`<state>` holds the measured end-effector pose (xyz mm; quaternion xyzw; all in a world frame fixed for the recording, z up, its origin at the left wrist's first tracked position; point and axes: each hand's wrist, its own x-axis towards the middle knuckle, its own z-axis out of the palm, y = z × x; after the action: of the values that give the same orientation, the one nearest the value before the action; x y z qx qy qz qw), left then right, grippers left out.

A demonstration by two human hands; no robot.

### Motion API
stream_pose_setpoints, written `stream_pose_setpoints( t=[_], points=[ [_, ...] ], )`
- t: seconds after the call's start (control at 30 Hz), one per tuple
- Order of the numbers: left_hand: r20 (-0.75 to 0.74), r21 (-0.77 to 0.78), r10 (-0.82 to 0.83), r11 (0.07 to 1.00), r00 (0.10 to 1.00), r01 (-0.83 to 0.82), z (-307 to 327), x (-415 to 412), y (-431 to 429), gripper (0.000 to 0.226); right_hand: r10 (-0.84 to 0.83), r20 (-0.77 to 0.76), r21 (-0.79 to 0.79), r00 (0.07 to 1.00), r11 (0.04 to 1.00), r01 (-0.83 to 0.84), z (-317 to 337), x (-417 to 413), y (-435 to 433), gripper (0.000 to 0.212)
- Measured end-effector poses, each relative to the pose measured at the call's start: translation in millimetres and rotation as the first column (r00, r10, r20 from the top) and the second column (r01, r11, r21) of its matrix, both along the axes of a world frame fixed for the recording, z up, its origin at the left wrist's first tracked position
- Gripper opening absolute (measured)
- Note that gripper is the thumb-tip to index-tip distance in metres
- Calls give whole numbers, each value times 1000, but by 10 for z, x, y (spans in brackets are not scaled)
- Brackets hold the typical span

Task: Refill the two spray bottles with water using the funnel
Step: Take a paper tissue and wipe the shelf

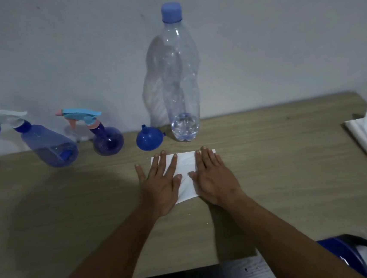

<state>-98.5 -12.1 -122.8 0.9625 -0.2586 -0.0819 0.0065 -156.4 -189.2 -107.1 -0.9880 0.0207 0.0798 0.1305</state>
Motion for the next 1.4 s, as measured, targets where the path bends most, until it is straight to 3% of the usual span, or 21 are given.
stream_pose_setpoints(
  t=[0.2, 0.33, 0.53, 0.6, 0.73, 0.97, 1.23, 1.4],
  points=[
    [-24, -15, -39, 999, 999, 38, 31, -280, -672, 61, -19, -19, -33, 1000, 999, 19, -26, -280, -652, 89],
    [-54, -34, -55, 998, 997, 53, 45, -476, -887, 60, -36, 7, -5, 999, 999, 36, -45, -578, -879, 80],
    [-100, -48, -82, 996, 992, 77, 73, -779, -821, 61, -42, 6, -35, 999, 999, 42, -43, -882, -668, 85],
    [-115, -38, -90, 996, 989, 86, 92, -852, -671, 61, -101, -38, 9, 994, 995, 101, -22, -942, -476, 88],
    [-135, -28, -103, 995, 985, 100, 132, -873, -212, 62, -167, -20, 21, 986, 986, 168, -23, -1061, 45, 64],
    [-114, -24, -117, 993, 987, 115, 135, -605, 830, 63, -151, -13, 15, 989, 988, 151, -44, -849, 1135, 87],
    [-105, -10, -31, 1000, 994, 30, 111, -148, 2054, 66, -35, -18, -31, 999, 999, 34, -66, -289, 2237, 91],
    [-67, 1, 44, 999, 997, -44, 87, 97, 2760, 66, 62, -19, -14, 998, 998, -62, -52, 32, 2880, 64]
  ],
)
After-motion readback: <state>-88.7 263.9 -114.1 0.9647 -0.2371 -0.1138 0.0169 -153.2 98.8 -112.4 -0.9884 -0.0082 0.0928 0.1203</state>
